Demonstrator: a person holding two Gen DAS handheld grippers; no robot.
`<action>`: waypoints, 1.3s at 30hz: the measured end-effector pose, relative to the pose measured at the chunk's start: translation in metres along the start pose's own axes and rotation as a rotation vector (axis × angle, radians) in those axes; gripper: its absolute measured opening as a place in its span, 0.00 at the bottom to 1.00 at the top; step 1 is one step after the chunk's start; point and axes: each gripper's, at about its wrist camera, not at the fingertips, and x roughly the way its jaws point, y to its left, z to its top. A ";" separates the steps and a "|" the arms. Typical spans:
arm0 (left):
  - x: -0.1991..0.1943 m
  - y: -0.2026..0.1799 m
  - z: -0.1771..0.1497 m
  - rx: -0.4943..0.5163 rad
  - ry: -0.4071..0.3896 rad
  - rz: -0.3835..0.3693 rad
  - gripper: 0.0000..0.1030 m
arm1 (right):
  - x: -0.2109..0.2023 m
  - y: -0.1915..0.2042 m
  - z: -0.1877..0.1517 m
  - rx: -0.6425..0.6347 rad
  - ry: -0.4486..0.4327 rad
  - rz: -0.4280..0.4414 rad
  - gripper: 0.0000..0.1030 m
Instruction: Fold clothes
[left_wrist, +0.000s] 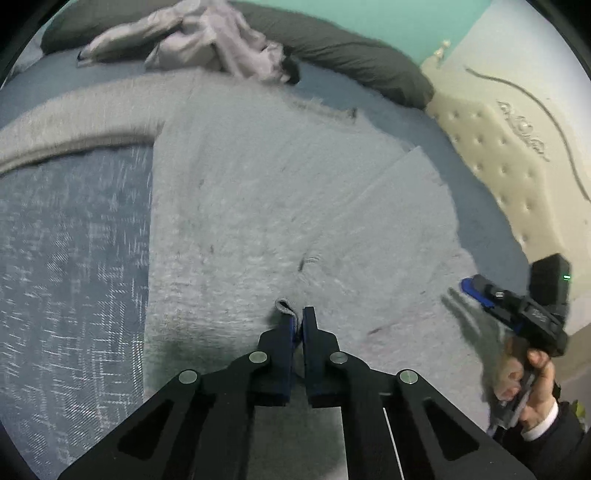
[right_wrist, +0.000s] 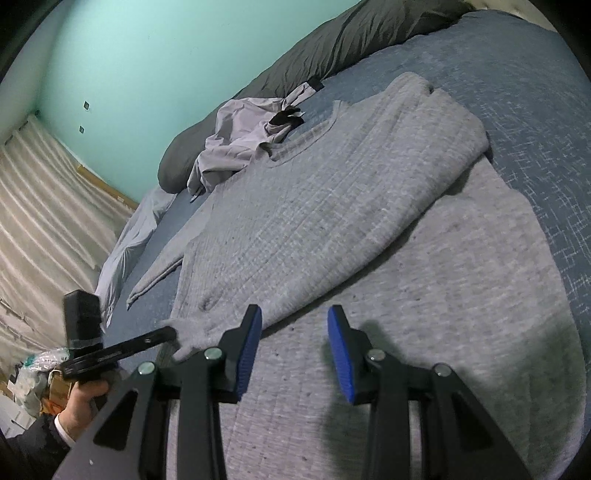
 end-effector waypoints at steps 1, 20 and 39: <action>-0.007 -0.002 0.000 0.005 -0.016 -0.005 0.04 | -0.001 -0.001 0.000 0.004 -0.005 -0.001 0.36; -0.035 0.045 -0.014 -0.127 -0.109 0.026 0.03 | -0.029 -0.031 0.052 -0.041 -0.057 -0.143 0.41; -0.042 0.091 -0.013 -0.234 -0.170 0.051 0.00 | 0.046 -0.077 0.133 -0.450 0.224 -0.550 0.42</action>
